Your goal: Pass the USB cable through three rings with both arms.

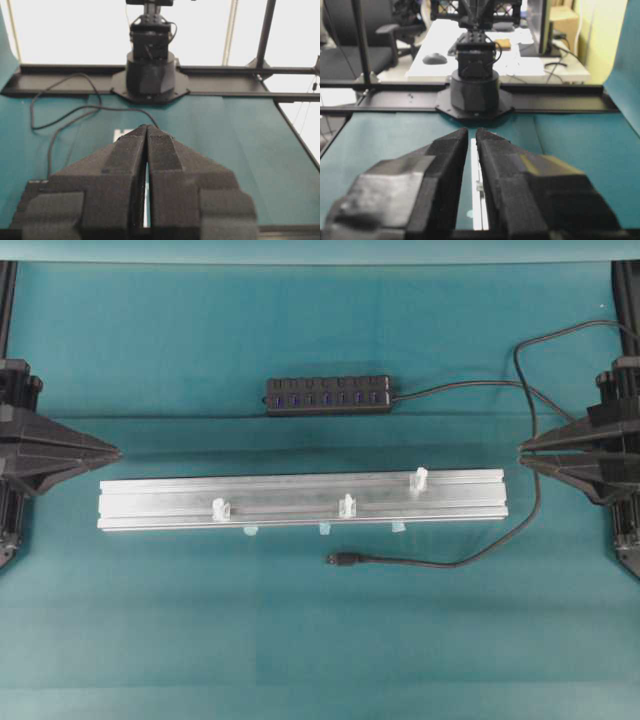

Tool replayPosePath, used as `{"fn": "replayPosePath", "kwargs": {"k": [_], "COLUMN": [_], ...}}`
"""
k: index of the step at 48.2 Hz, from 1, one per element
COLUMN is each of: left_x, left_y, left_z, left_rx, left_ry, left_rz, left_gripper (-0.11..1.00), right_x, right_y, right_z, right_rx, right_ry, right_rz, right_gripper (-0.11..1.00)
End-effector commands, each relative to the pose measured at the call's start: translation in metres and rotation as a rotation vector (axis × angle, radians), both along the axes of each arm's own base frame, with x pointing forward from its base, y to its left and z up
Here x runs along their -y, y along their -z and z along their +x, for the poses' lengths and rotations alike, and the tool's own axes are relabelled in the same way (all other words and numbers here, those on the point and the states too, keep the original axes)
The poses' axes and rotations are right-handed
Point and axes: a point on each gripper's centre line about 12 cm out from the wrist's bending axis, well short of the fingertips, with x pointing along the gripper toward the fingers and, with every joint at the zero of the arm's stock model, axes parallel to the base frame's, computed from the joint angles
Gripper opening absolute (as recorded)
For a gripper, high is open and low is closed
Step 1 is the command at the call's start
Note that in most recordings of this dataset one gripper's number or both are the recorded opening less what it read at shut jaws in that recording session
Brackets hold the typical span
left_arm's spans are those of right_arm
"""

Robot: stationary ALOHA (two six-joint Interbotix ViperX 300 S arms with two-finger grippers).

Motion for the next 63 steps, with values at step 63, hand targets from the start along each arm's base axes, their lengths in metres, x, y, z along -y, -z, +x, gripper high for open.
{"fn": "replayPosePath", "kwargs": {"k": [63], "left_x": [0.002], "left_y": [-0.019], "left_z": [0.045], "left_rx": [-0.347], "left_ry": [0.006], "left_rz": [-0.012], "left_gripper": [0.02], "right_x": [-0.021], "right_y": [0.05], "right_z": [0.127], "right_rx": [-0.887], "right_ry": [-0.003], "right_rz": [0.185], "right_gripper": [-0.1]}}
